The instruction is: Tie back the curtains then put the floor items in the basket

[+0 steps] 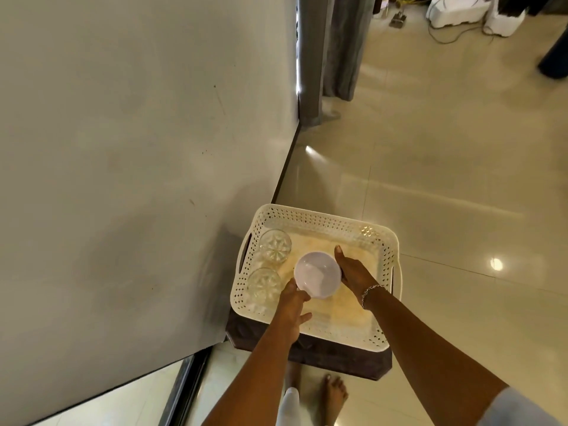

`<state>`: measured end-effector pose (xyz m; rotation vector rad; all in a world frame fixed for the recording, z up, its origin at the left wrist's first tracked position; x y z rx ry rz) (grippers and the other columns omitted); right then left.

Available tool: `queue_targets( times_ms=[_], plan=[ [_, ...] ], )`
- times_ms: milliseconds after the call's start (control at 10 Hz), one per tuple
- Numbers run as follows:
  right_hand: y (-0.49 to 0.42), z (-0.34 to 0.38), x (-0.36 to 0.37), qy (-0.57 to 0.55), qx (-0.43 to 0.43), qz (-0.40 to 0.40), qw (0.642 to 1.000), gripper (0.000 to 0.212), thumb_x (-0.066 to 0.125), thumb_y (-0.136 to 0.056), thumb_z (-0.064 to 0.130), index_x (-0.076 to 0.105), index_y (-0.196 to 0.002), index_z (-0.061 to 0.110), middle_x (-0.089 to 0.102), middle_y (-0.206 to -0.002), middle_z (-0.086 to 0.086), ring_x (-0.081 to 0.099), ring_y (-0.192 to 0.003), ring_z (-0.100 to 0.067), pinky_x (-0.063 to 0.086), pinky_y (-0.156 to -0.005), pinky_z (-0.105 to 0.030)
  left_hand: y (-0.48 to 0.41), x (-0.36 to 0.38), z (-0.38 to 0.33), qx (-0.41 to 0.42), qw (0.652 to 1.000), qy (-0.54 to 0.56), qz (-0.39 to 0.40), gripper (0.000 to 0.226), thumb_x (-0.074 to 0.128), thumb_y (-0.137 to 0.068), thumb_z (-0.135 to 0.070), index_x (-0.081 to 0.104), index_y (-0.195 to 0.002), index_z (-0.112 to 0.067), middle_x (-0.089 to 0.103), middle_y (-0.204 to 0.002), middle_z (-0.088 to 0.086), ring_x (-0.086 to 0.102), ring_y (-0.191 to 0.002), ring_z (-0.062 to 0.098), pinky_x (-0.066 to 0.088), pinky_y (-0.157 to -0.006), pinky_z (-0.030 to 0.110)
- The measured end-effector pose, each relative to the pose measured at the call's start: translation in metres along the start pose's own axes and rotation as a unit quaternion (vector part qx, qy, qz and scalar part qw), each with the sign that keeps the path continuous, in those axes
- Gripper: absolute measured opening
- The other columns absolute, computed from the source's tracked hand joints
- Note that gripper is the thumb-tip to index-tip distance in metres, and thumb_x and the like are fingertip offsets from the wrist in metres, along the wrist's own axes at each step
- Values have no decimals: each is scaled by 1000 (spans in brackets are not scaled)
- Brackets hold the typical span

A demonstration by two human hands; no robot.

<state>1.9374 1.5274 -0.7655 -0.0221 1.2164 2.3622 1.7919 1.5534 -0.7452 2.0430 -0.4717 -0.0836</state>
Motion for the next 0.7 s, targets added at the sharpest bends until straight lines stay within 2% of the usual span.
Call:
queue_targets(
  times_ms=[100,200,300,400,500,600,700],
  plan=[
    [-5,1,5,14,-2,7,1000,50,30,-93,55,44,-61,19,44,-66,-1,44,-72,-19,34,-80,-33,-3,0,1,-4,1000,0,-4,51,47,-91,-6,36,-139,-21,42,-138,7,44,-121,22,36,-100,47],
    [-10,0,7,30,-8,8,999,51,30,-94,52,42,-58,19,41,-62,0,41,-69,-19,33,-77,-32,-5,0,-2,1,1000,-16,-4,54,44,-90,-2,34,-140,-22,39,-142,8,38,-129,26,35,-102,48],
    [-14,-1,7,39,-14,9,999,52,30,-95,51,41,-57,18,41,-61,-1,39,-62,-15,32,-76,-32,-7,0,-1,8,1000,-29,-4,54,46,-91,-4,33,-140,-22,38,-142,8,38,-129,27,34,-102,48],
    [-13,-2,6,57,-24,7,998,53,29,-96,49,46,-60,14,45,-66,-3,40,-63,-15,32,-76,-30,-10,-1,1,18,998,-54,-6,57,46,-90,-2,30,-142,-20,38,-142,10,40,-126,29,34,-100,43],
    [-7,-2,6,119,-52,4,992,52,29,-97,46,56,-85,3,52,-90,-11,47,-84,-23,32,-78,-29,-14,1,5,53,984,-170,-7,64,43,-91,0,17,-147,-15,29,-150,14,35,-132,31,31,-107,39],
    [5,3,5,205,-86,-34,974,46,35,-97,41,51,-118,4,49,-122,-18,46,-117,-30,33,-94,-34,-3,6,2,140,918,-370,-38,62,41,-96,-9,8,-148,-11,24,-153,11,32,-137,28,29,-108,30],
    [20,9,2,305,-126,-84,940,61,37,-98,39,23,-144,2,24,-152,-16,22,-141,-27,17,-113,-32,8,8,-10,263,830,-490,-44,58,38,-97,-12,9,-147,-10,15,-156,9,19,-143,25,19,-113,24]
  ],
)
Point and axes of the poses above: each hand's wrist, its own y-axis away from the middle knuckle, its own x-axis out of the palm, z = x × y, the point moved 3 cm from there along -y, towards the middle knuckle
